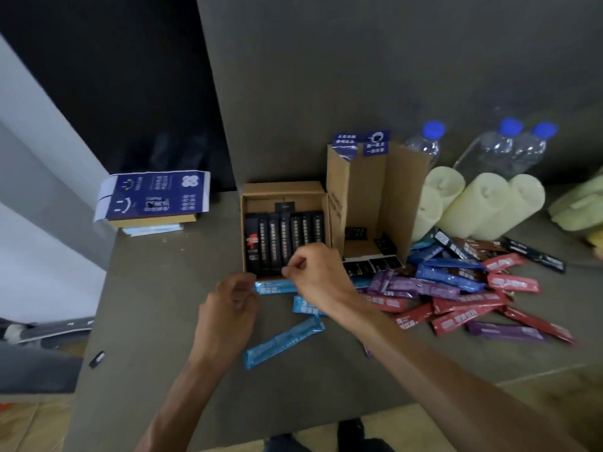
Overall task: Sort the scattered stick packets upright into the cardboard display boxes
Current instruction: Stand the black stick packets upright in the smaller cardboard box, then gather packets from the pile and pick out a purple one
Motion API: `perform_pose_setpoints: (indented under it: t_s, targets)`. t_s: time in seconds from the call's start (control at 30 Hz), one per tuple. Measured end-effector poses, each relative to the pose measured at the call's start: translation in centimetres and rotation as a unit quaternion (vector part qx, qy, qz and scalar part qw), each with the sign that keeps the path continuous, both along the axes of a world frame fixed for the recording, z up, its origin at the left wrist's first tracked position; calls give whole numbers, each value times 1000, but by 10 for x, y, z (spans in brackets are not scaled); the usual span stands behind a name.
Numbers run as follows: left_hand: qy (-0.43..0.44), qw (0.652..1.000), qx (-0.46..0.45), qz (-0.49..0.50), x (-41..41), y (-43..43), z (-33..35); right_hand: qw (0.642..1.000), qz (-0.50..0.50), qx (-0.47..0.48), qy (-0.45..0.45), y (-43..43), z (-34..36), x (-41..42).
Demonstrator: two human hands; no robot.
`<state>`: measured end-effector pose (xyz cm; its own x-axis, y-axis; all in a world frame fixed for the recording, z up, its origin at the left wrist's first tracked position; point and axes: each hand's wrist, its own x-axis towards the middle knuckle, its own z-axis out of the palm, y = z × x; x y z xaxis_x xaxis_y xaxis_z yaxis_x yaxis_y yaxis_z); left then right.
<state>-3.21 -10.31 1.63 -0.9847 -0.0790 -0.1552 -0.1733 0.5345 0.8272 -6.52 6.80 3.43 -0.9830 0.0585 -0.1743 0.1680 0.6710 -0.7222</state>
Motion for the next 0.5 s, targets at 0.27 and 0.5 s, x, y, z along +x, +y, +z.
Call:
perform_pose_setpoints:
  t_s: [0.27,0.5]
  targets:
    - [9,996,-26,-89,24,74,2,1000,11,-9,-6,83,1,55]
    - [0,987,-117,-115,60,154,-12,999,30,28,-3,184,-16,103]
